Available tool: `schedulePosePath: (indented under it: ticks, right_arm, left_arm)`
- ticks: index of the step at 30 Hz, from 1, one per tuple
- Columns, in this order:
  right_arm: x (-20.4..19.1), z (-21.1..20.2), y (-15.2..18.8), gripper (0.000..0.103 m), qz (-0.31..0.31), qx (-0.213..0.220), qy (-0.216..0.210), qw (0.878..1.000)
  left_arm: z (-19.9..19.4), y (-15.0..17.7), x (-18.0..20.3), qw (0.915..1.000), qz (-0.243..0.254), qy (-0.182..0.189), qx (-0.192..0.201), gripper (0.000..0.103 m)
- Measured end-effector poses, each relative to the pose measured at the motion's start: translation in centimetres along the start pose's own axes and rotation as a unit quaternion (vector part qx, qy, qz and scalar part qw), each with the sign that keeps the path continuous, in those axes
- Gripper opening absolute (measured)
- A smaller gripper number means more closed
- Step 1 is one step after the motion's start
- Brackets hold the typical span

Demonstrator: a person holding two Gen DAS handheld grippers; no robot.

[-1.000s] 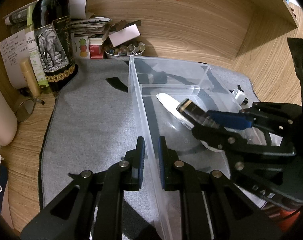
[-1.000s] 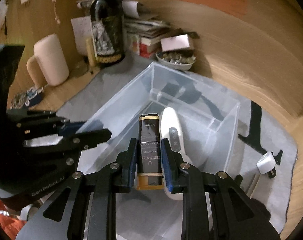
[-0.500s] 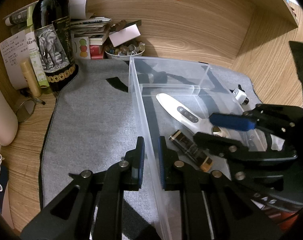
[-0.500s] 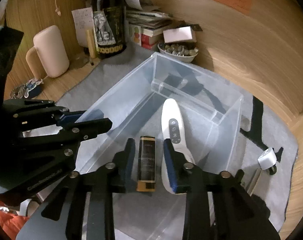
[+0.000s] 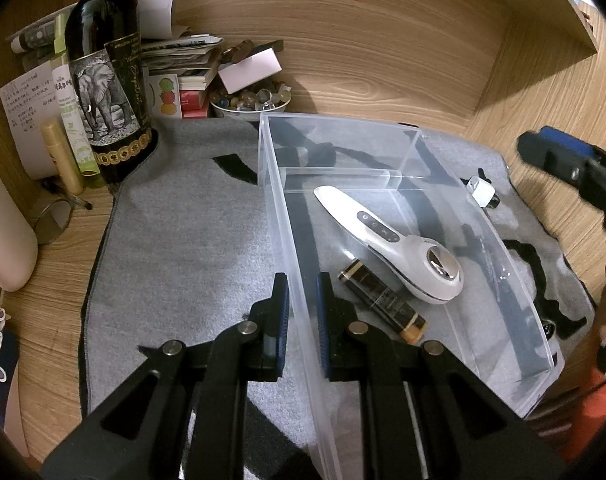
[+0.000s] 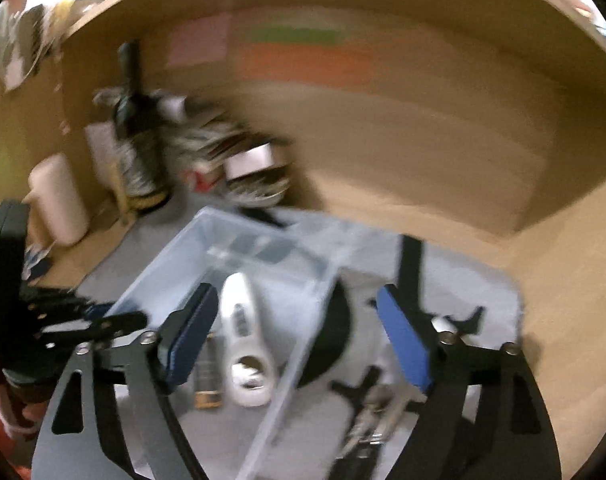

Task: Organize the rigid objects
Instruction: 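Return the right tool to the mat and grasp the silver metal cylinder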

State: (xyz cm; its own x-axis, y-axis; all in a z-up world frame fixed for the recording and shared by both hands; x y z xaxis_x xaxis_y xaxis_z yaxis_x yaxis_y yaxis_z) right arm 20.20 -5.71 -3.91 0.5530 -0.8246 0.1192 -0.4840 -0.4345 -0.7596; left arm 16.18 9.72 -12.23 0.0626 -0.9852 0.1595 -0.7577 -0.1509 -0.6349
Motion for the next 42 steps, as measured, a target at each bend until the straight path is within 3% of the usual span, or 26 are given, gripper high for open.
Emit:
schedulePosePath:
  ticks: [6, 13, 21, 27, 31, 36, 38, 40, 42]
  right_arm:
    - [5.0, -0.3, 0.8, 0.082, 0.038, -0.006, 0.055, 0.998]
    - [9.1, 1.9, 4.7, 0.082, 0.072, -0.067, 0.088, 0.991]
    - [11.4, 5.7, 9.4, 0.080, 0.103, -0.150, 0.082, 0.980]
    - [12.0, 6.1, 11.5, 0.077, 0.125, -0.169, 0.066, 0.976]
    - [12.3, 5.8, 12.2, 0.063, 0.142, -0.171, 0.047, 0.974]
    - [11.6, 5.3, 13.0, 0.052, 0.110, -0.175, 0.065, 0.976]
    - [11.3, 4.9, 13.1, 0.041, 0.104, -0.172, 0.062, 0.978]
    - [11.2, 4.6, 13.2, 0.020, 0.099, -0.169, 0.059, 0.979]
    - [11.0, 4.0, 13.4, 0.014, 0.097, -0.167, 0.066, 0.979]
  left_arm:
    - [0.0, 0.0, 0.1, 1.0000, 0.000, 0.001, 0.000, 0.013]
    - [0.0, 0.0, 0.1, 1.0000, 0.001, 0.001, 0.000, 0.013]
    - [0.0, 0.0, 0.0, 1.0000, 0.001, 0.000, 0.000, 0.013]
    - [0.0, 0.1, 0.0, 1.0000, 0.000, 0.000, -0.001, 0.013]
    - [-0.1, 0.0, 0.0, 1.0000, 0.002, -0.001, 0.000, 0.013]
    - [-0.1, 0.1, 0.0, 1.0000, 0.002, -0.002, 0.000, 0.013]
    - [-0.1, 0.1, 0.0, 1.0000, 0.003, -0.002, 0.000, 0.013]
    - [-0.1, 0.0, -0.2, 1.0000, 0.003, -0.002, 0.000, 0.013]
    - [-0.1, 0.0, -0.2, 1.0000, 0.003, -0.003, 0.000, 0.013]
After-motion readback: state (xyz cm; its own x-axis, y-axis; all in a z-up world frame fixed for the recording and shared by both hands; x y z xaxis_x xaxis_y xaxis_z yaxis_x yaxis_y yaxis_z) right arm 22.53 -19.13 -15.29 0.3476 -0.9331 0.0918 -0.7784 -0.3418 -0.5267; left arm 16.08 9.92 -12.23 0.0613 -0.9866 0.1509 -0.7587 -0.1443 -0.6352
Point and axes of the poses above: each gripper's, at about its wrist camera, not at the fingertips, and z roughly the way its jaws point, x to its right, y to its underside, the point moved 6 cm from there along z, roughly the way its jaws point, and after that the axes turned 1 degree about -z, right-handed, at the moved point
